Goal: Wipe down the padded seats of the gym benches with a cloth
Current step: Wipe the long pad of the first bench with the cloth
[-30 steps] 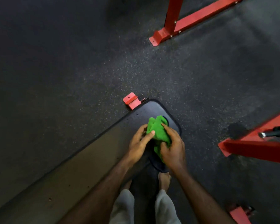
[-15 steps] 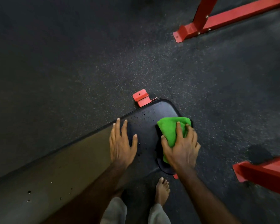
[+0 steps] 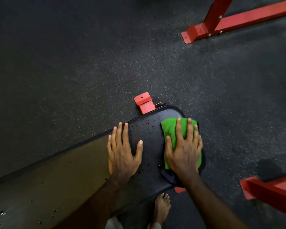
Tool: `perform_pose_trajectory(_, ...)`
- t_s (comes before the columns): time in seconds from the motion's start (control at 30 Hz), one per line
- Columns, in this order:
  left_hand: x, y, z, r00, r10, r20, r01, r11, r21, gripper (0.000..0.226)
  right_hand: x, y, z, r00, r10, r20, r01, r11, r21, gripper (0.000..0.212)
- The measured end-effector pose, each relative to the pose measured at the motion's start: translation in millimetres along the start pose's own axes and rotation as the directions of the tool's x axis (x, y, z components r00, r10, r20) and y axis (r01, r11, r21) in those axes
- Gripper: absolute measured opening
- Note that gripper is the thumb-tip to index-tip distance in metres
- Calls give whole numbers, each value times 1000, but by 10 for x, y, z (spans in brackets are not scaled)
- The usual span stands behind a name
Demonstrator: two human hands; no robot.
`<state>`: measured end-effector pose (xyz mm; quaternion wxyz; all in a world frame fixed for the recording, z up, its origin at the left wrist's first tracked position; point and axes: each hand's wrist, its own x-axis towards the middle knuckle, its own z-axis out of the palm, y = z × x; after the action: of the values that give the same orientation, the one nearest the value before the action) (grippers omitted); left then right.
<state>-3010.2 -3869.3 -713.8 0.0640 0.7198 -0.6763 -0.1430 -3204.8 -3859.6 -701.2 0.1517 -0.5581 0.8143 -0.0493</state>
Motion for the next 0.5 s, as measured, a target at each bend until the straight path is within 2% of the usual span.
perform_pose_trajectory(0.13, -5, -7, 25, 1000, 2, -8, -2, 1000, 16, 78, 238, -229, -6, 999, 43, 3, -43, 999, 24, 71)
perform_pose_trajectory(0.2, 4, -16, 24, 1000, -1, -14, 1, 1000, 13, 77, 29, -210, 4, 994, -105, 36, 106, 994, -20, 70)
perform_pose_trajectory(0.27, -6, -8, 20, 1000, 2, -23, -2, 1000, -1, 76, -235, -82, -15, 922, -370, 115, 378, 924, -61, 69)
perform_pose_trajectory(0.3, -5, -6, 15, 1000, 1, -22, -1, 1000, -5, 76, -267, 1, -25, 883, -447, 142, 459, 886, -64, 68)
perform_pose_trajectory(0.33, -9, -1, 16, 1000, -2, -22, 2, 1000, -4, 76, -204, 78, -30, 876, -462, 138, 473, 878, -67, 68)
perform_pose_trajectory(0.37, -7, 1, 16, 1000, -5, -23, 5, 1000, -1, 75, -80, 104, -30, 902, -417, 106, 426, 901, -80, 68)
perform_pose_trajectory(0.43, -11, -2, 12, 1000, -6, -16, 6, 1000, 4, 75, 224, -1, -49, 981, -193, 19, 193, 980, -40, 68)
perform_pose_trajectory(0.5, -6, -5, 19, 1000, -1, -8, 1, 1000, 9, 76, 409, -205, -36, 999, 24, -28, -23, 998, 55, 68)
